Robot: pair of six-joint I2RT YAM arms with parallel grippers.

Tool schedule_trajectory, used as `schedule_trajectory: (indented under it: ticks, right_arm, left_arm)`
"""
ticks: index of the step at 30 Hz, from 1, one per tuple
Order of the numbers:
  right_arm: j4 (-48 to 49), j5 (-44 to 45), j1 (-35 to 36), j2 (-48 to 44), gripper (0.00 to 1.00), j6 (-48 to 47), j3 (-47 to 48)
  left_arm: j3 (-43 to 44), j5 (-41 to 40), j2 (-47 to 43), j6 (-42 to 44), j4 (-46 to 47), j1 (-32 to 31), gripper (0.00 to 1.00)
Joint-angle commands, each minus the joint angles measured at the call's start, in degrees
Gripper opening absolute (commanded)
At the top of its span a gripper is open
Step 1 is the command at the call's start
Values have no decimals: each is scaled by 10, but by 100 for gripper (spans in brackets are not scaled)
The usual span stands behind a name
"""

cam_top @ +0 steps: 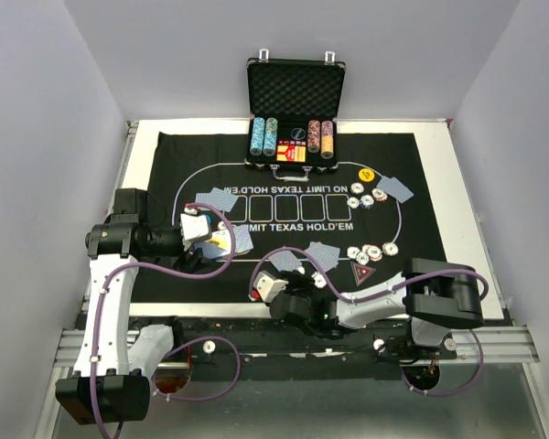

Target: Distribute texas hold em gaming equipment

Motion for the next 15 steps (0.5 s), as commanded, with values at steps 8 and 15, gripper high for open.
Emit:
schedule_trajectory:
  ticks: [8, 15]
  right_arm:
    - [106, 53, -10, 29, 55, -31, -19]
    - [118, 49, -22, 48, 53, -26, -15]
  left_arm:
    - [4, 18, -2, 8, 2, -3, 45]
    - [1, 16, -1, 10, 5, -3, 45]
